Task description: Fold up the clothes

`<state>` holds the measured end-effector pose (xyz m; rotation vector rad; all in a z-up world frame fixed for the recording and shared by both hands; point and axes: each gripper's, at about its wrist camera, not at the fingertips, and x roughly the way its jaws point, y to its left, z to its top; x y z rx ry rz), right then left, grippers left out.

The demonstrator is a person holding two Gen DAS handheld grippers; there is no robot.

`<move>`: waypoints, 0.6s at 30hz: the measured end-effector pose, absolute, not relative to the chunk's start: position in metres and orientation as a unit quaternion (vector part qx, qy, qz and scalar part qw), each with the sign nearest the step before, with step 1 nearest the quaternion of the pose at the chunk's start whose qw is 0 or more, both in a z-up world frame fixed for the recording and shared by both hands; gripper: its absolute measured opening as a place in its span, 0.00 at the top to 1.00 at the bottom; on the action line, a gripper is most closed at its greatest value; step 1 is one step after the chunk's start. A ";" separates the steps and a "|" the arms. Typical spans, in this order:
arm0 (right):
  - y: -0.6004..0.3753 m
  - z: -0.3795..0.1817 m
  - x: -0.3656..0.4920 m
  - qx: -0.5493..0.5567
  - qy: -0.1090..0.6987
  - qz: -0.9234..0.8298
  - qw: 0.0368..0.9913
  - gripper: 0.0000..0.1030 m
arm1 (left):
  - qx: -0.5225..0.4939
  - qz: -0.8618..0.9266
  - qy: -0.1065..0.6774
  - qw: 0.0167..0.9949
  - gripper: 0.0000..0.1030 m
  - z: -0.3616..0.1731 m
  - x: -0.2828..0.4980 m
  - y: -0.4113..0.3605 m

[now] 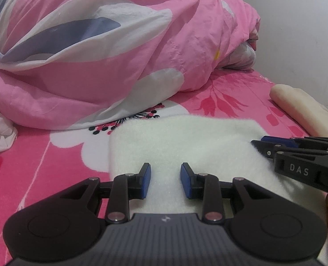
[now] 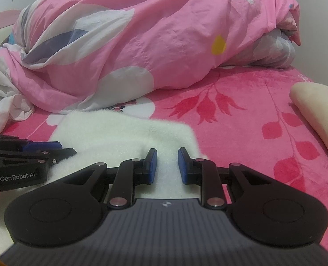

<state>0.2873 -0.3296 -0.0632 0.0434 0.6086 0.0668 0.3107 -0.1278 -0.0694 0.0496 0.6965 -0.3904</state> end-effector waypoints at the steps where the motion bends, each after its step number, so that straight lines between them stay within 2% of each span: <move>1: -0.330 -0.063 0.287 0.022 0.299 0.033 0.953 0.81 | 0.024 -0.190 0.339 0.921 0.70 -0.070 0.311 -0.128; 18: -0.339 -0.065 0.289 0.053 0.300 0.042 0.952 0.81 | 0.022 -0.192 0.338 0.921 0.69 -0.070 0.311 -0.127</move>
